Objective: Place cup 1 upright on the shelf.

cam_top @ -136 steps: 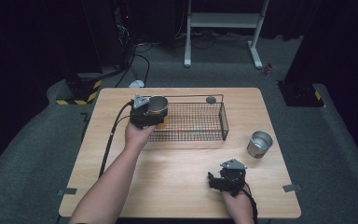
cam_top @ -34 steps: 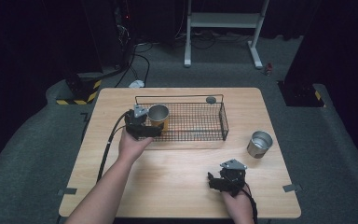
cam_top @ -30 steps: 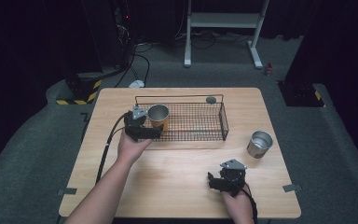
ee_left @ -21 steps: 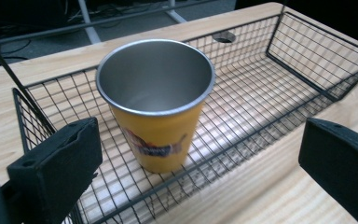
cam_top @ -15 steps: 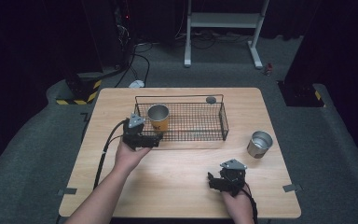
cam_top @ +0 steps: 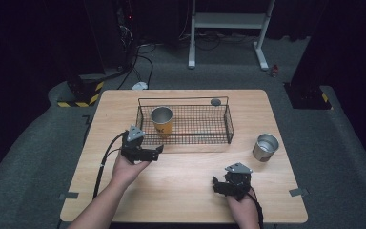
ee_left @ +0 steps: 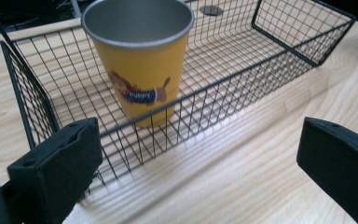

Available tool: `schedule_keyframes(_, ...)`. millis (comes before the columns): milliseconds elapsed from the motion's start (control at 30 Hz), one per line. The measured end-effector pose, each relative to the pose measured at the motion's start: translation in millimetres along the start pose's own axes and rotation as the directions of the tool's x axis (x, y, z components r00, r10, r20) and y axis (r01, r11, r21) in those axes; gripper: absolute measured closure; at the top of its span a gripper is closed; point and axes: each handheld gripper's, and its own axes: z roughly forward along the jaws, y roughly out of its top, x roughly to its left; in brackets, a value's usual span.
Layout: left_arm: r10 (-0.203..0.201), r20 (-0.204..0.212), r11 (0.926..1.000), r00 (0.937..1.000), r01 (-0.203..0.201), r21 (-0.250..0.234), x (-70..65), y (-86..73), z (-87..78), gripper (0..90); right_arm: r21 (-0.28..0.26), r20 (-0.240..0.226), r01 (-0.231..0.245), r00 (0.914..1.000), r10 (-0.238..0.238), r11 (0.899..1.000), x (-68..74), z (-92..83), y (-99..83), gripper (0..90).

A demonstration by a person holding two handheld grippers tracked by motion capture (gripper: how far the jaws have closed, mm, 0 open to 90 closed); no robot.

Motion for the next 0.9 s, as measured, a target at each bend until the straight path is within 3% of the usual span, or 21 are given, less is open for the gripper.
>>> schedule_keyframes(400,0.002,0.021,0.9996,0.9998,-0.003,0.028,-3.2,-25.1,-8.3,1.2,0.000,0.000,0.000,1.0000,0.000,1.000,0.0,0.0,0.0,11.6)
schedule_keyframes(633,-0.015,0.021,0.9981,0.9997,0.014,0.061,4.5,-46.9,-14.5,1.2,0.000,0.000,0.000,1.0000,0.000,1.000,0.0,0.0,0.0,11.6)
schedule_keyframes(900,-0.003,0.006,0.9930,1.0000,0.003,0.118,14.3,-68.4,-19.0,1.3,0.000,0.000,0.000,1.0000,0.000,1.000,0.0,0.0,0.0,11.6)
